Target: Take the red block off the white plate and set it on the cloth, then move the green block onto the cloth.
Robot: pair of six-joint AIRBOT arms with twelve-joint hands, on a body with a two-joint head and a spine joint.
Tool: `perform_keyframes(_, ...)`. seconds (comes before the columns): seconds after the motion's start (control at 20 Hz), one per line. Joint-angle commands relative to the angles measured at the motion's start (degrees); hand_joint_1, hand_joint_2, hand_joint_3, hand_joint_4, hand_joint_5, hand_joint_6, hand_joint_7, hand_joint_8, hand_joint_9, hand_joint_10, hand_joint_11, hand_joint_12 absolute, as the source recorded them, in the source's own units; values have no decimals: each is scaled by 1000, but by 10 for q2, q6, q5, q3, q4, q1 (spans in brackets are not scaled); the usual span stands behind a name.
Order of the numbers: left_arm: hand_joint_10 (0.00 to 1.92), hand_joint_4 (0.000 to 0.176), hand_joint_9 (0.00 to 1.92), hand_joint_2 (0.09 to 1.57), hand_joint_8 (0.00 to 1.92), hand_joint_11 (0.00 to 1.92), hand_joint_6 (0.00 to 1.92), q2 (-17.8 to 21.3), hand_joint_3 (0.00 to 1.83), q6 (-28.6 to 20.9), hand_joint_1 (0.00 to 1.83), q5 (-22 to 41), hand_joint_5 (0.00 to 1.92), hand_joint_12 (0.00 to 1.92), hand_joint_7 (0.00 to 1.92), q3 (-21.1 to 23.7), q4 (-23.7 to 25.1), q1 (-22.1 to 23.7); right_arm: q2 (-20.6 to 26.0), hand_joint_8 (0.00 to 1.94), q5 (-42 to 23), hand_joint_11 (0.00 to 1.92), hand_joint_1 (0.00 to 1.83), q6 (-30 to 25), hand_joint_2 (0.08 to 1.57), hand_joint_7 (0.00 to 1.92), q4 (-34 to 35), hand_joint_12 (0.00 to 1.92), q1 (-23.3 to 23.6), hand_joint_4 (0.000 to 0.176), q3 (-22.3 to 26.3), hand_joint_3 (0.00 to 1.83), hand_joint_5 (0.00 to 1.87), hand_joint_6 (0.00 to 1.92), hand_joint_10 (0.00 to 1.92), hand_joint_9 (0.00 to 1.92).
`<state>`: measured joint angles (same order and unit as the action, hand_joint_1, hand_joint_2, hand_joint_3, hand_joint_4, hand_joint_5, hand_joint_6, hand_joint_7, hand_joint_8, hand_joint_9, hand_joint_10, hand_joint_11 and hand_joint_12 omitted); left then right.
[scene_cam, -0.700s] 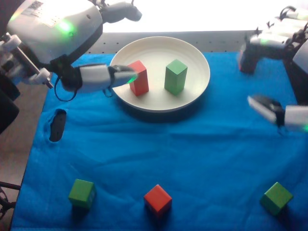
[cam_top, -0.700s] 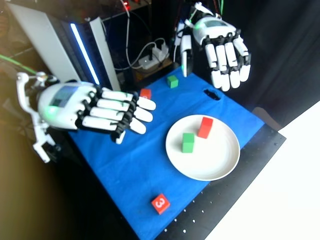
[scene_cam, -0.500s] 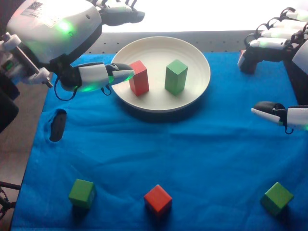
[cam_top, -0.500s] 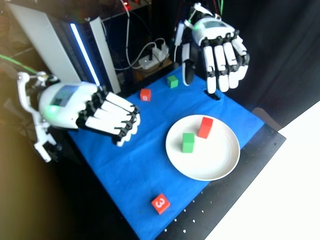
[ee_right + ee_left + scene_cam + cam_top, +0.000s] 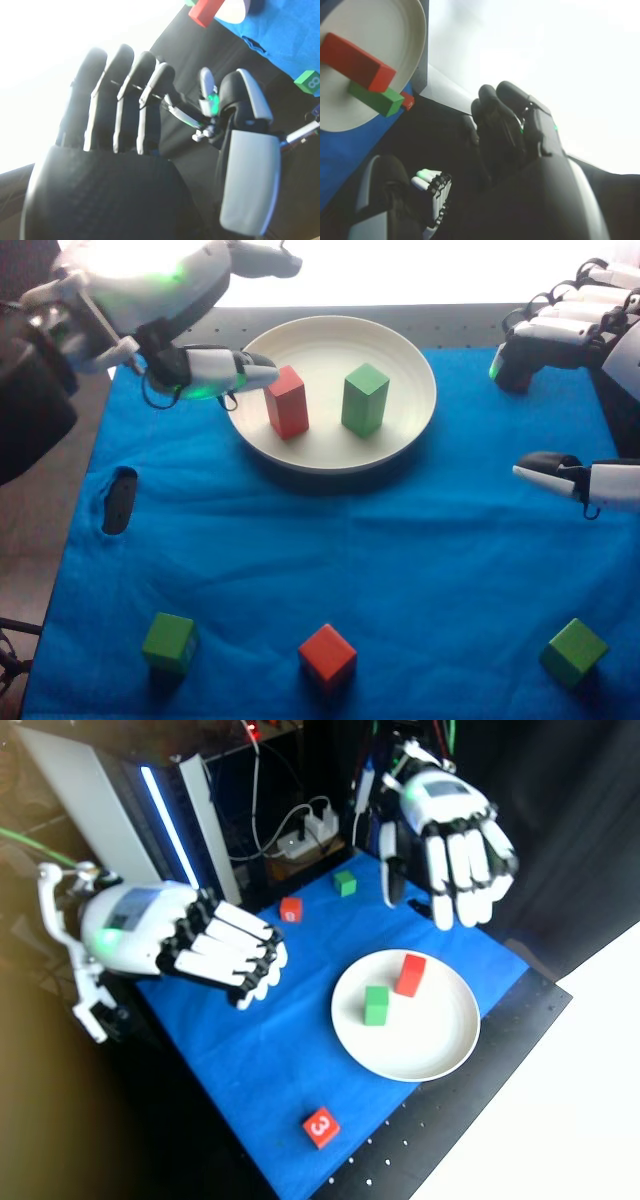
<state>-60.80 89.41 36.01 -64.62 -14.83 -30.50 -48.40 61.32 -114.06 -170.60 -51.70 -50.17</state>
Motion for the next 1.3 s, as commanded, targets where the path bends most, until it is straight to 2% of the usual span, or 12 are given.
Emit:
perform_keyframes(0.0, 1026, 62, 229, 994, 25, 18, 0, -6, 0, 1, 867, 39, 521, 1747, 604, -6, 9, 13, -1, 952, 70, 286, 952, 0, 862, 566, -20, 1708, 8, 0, -2, 206, 548, 909, 1195, 477)
perform_keyframes(0.1, 1019, 43, 236, 967, 34, 0, 0, -23, 0, 1, 887, 11, 511, 1718, 625, -24, 10, 22, -3, 984, 70, 258, 957, 0, 869, 531, -20, 1725, 8, 0, -4, 199, 540, 900, 1226, 443)
perform_keyframes(0.3, 1061, 49, 272, 947, 21, 134, 4, -54, 0, -4, 947, -29, 518, 1686, 599, -55, 10, 27, -5, 1048, 70, 281, 970, 0, 881, 523, -20, 1746, 8, 0, -6, 167, 557, 875, 1281, 445)
perform_keyframes(0.4, 1052, 16, 297, 928, 28, 193, 9, -67, 0, -13, 994, -45, 534, 1635, 613, -69, 10, 27, -5, 1088, 70, 294, 1007, 0, 868, 523, -20, 1758, 8, 0, -6, 154, 561, 901, 1310, 450)
perform_keyframes(0.45, 992, 21, 316, 921, 21, 204, 6, -71, 0, -21, 974, -49, 529, 1590, 601, -75, 10, 27, -5, 1095, 70, 301, 1020, 0, 861, 539, -20, 1763, 8, 0, -6, 152, 578, 904, 1314, 459)
perform_keyframes(0.55, 927, 6, 366, 911, 24, 223, 12, -83, 0, -54, 977, -59, 549, 1566, 616, -94, 11, 25, -5, 1080, 70, 295, 1010, 0, 864, 539, -20, 1740, 8, 0, -6, 164, 582, 881, 1288, 455)
perform_keyframes(0.6, 928, 14, 379, 912, 29, 238, 15, -87, 0, -62, 964, -62, 557, 1572, 628, -100, 11, 23, -5, 1087, 70, 286, 1014, 0, 863, 521, -20, 1746, 8, 0, -6, 163, 577, 873, 1297, 442)
perform_keyframes(0.85, 895, 20, 512, 954, 27, 387, 32, -99, 11, -71, 944, -76, 625, 1554, 651, -115, 9, 16, -6, 1113, 70, 294, 1026, 0, 870, 572, -20, 1765, 8, 0, -6, 197, 597, 899, 1324, 480)
perform_keyframes(0.9, 892, 3, 526, 967, 43, 365, 38, -103, 12, -82, 976, -79, 648, 1568, 694, -121, 9, 13, -6, 1125, 70, 302, 1024, 0, 875, 566, -20, 1778, 8, 0, -6, 208, 590, 907, 1340, 480)
perform_keyframes(0.95, 891, 0, 531, 979, 59, 353, 50, -107, 15, -93, 985, -82, 680, 1569, 733, -128, 9, 10, -6, 1159, 70, 317, 1030, 0, 864, 567, -20, 1792, 8, 0, -6, 216, 589, 931, 1370, 484)
perform_keyframes(1.15, 1058, 0, 562, 1053, 109, 410, 62, -120, 15, -96, 1002, -96, 761, 1678, 818, -141, 9, 6, -6, 1161, 70, 328, 1014, 0, 829, 571, -20, 1786, 8, 0, -6, 294, 609, 933, 1362, 492)
perform_keyframes(1.25, 1036, 0, 630, 1084, 156, 433, 79, -124, 12, -96, 1070, -100, 821, 1637, 872, -146, 7, 4, -6, 1185, 70, 310, 969, 0, 807, 546, -20, 1810, 8, 0, -6, 377, 582, 967, 1381, 468)
